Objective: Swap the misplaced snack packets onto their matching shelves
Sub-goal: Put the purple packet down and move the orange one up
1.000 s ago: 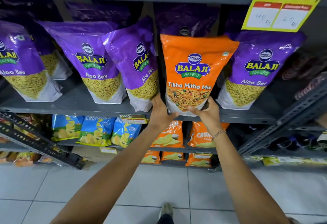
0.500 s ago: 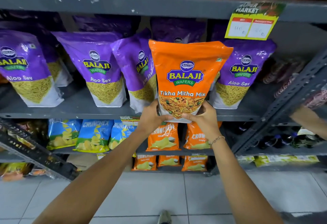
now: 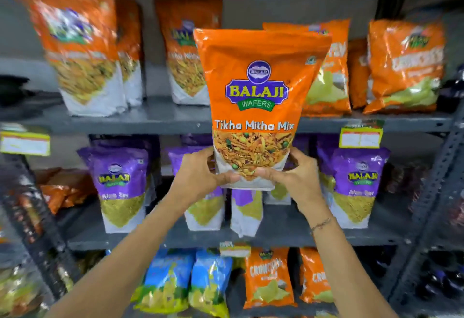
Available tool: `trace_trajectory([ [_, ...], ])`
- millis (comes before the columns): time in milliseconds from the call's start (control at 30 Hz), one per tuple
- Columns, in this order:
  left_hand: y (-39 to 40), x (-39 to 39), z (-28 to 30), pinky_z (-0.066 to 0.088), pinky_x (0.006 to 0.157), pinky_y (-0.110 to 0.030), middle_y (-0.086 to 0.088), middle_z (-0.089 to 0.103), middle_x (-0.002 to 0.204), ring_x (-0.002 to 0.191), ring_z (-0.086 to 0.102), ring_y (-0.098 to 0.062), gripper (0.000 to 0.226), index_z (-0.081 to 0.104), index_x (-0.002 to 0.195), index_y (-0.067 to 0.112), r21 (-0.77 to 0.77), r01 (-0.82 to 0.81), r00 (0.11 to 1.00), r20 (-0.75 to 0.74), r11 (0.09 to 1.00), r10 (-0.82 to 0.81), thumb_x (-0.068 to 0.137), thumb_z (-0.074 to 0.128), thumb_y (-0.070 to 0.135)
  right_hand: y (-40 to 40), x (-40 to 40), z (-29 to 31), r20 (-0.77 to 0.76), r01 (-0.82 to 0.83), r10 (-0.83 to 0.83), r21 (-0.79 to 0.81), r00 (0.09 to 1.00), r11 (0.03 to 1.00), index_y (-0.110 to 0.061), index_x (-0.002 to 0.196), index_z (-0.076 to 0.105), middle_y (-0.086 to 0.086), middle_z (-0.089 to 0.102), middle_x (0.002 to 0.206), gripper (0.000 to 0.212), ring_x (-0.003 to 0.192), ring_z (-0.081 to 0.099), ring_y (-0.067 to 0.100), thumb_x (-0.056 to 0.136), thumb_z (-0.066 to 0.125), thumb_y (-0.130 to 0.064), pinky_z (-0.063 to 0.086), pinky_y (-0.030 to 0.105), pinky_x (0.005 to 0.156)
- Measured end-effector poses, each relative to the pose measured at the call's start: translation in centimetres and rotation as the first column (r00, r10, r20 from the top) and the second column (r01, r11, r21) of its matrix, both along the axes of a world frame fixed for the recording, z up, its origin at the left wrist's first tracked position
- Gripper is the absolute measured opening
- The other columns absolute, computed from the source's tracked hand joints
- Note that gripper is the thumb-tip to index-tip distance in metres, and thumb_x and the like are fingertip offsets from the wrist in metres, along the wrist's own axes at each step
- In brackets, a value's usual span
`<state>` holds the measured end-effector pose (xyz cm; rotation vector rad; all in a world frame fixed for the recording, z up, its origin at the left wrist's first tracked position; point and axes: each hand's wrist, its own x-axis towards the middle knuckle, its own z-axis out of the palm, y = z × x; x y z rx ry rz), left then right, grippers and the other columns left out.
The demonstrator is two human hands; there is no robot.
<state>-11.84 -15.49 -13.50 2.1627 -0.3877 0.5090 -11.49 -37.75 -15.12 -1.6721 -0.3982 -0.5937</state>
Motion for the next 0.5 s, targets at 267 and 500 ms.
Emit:
trace_trajectory([
  [267,8.4,2.1,11.3,0.032,0.046,-0.019,0.004,0.049,0.053,0.049,0.043,-0.012,0.049,0.052,0.063,0.018,0.130,-0.124,0.975,0.198,0.984,0.097,0.055,0.080,0.057,8.2,3.3,10.7,0.137,-0.019,0.019,-0.003,0.990,1.000,-0.028,0.087,0.074,-0.021,0.075,0.080,0.044,0.078,0.068,-0.006,0.048,0.091,-0.041,0.050,0.011,0.067],
  [500,12.7,7.9,14.9,0.034,0.049,-0.017,0.006,0.049,0.055,0.052,0.043,-0.009,0.041,0.050,0.063,0.018,0.124,-0.140,0.986,0.104,0.982,0.127,0.063,0.083,0.043,13.6,10.2,14.1,-0.003,-0.084,0.084,0.030,0.996,0.996,-0.024,0.084,0.073,-0.012,0.076,0.085,0.045,0.081,0.071,0.004,0.045,0.093,-0.037,0.057,0.024,0.067],
])
